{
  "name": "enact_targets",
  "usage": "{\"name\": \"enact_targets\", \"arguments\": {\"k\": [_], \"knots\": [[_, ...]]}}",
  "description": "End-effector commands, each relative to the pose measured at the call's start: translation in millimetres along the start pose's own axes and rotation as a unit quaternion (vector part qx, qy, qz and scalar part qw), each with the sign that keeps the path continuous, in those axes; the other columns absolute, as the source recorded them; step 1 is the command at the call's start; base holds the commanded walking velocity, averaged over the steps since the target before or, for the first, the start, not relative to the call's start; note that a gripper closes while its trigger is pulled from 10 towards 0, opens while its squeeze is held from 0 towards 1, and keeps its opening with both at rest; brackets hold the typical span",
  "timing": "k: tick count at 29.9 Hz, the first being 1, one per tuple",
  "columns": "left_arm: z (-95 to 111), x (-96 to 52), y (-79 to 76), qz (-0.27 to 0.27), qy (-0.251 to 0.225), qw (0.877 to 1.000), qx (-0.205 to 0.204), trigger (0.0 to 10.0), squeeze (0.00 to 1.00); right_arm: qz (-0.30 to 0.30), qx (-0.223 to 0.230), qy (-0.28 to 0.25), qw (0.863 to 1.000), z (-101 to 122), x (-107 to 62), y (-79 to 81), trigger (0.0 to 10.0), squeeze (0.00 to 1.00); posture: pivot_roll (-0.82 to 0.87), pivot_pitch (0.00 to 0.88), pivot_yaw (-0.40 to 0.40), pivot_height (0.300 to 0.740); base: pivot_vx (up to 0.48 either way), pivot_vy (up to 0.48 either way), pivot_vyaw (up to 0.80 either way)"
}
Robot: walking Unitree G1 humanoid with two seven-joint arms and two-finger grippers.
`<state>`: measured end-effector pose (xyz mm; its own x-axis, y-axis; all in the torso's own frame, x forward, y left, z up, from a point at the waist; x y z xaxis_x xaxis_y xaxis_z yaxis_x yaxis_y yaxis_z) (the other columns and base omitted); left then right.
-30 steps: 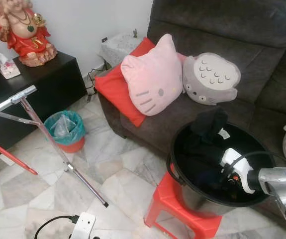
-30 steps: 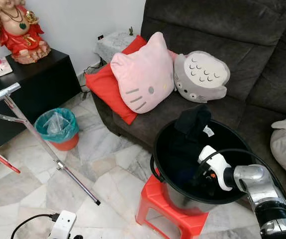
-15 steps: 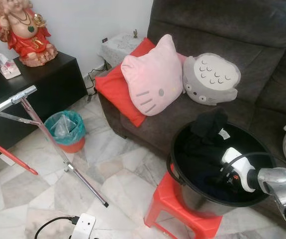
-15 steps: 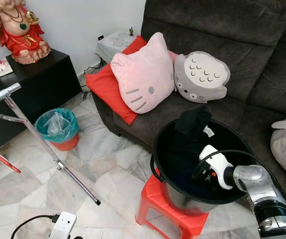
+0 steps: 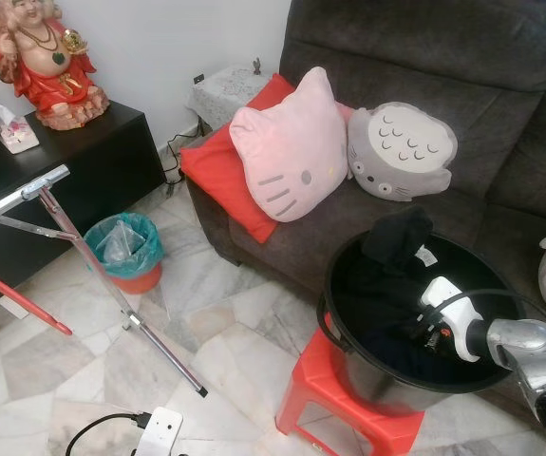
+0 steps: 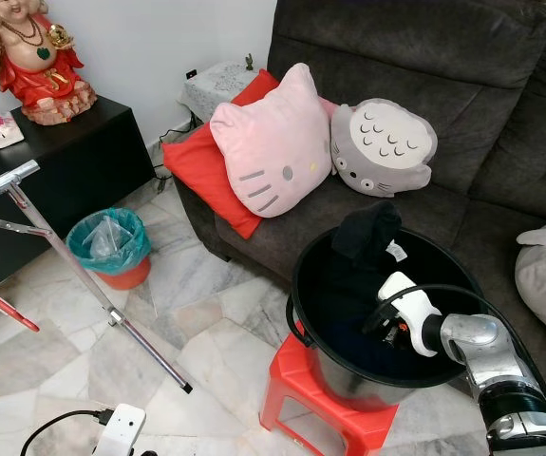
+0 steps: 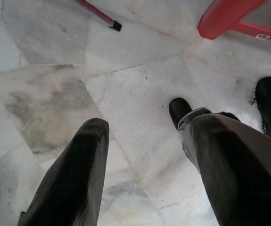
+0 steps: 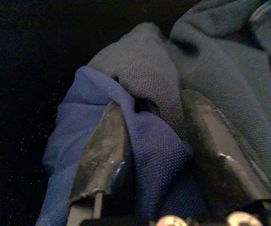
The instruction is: Hang hanger
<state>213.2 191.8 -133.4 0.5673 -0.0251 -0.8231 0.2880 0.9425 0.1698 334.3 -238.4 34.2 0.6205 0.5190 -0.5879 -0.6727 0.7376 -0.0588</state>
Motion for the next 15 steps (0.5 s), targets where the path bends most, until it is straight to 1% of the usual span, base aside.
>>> {"name": "enact_targets", "arguments": {"k": [1,5,7,9,10,11,12,13,14,15], "knots": [[-8.3,-1.6,4.4,0.006,0.013,1.000,0.008,10.0,0.00,-0.014,0.005,-0.056,0.998,20.3,-1.3,-3.2,0.0,0.00,-0.12,0.000,0.075,0.740,0.000,0.000,0.00],[-9.6,-1.8,4.3,0.006,0.015,1.000,0.010,10.0,0.00,-0.027,0.020,-0.123,0.992,43.0,-5.4,-6.4,0.0,0.00,-0.13,0.000,0.078,0.740,0.000,0.000,0.00],[-10.1,-1.8,4.2,0.006,0.016,1.000,0.011,10.0,0.00,-0.035,0.024,-0.147,0.988,51.8,-7.8,-8.1,0.0,0.00,-0.13,0.000,0.078,0.740,0.000,0.000,0.00],[-11.2,-2.0,4.2,0.006,0.018,1.000,0.012,10.0,0.00,-0.063,0.036,-0.215,0.974,76.8,-16.9,-15.0,0.0,0.00,-0.13,0.000,0.078,0.740,0.000,0.000,0.00],[-11.2,-2.0,4.2,0.006,0.018,1.000,0.012,10.0,0.00,-0.063,0.036,-0.215,0.974,76.8,-16.9,-15.0,0.0,0.00,-0.13,0.000,0.078,0.740,0.000,0.000,0.00],[-11.2,-2.0,4.3,0.006,0.018,1.000,0.012,10.0,0.00,-0.067,0.042,-0.232,0.969,83.8,-19.4,-15.6,0.0,0.00,-0.13,0.000,0.078,0.740,0.000,0.000,0.00],[-11.8,-2.1,4.5,0.007,0.019,1.000,0.012,10.0,0.00,-0.082,0.044,-0.271,0.958,98.8,-25.9,-16.6,0.0,0.00,-0.13,0.000,0.079,0.740,0.000,0.000,0.00],[-11.8,-2.1,4.5,0.007,0.019,1.000,0.012,10.0,0.00,-0.082,0.044,-0.271,0.958,98.8,-25.9,-16.6,0.0,0.00,-0.13,0.000,0.079,0.740,0.000,0.000,0.00],[-12.8,-2.3,4.3,0.007,0.020,1.000,0.013,10.0,0.00,-0.091,0.044,-0.301,0.948,111.4,-31.4,-15.4,0.0,0.00,-0.13,0.000,0.080,0.740,0.000,0.000,0.00],[-14.3,-2.6,4.0,0.007,0.021,1.000,0.013,10.0,0.00,-0.095,0.044,-0.334,0.937,125.5,-37.0,-10.6,0.0,0.00,-0.13,0.000,0.080,0.740,0.000,0.000,0.00]]}}
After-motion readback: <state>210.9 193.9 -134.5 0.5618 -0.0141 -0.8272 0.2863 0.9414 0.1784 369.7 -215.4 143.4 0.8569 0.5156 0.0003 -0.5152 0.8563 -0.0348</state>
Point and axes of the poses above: a point about 5 cm out from each wrist's last joint towards the gripper, its own x axis pointing out of the wrist towards the gripper, its own z axis along the axis of the wrist's last joint, y = z × x, the point moved 6 cm from there along x, pointing out of the wrist towards the gripper, and after that the axes turned 4 degrees about x, right-handed, at the moved point
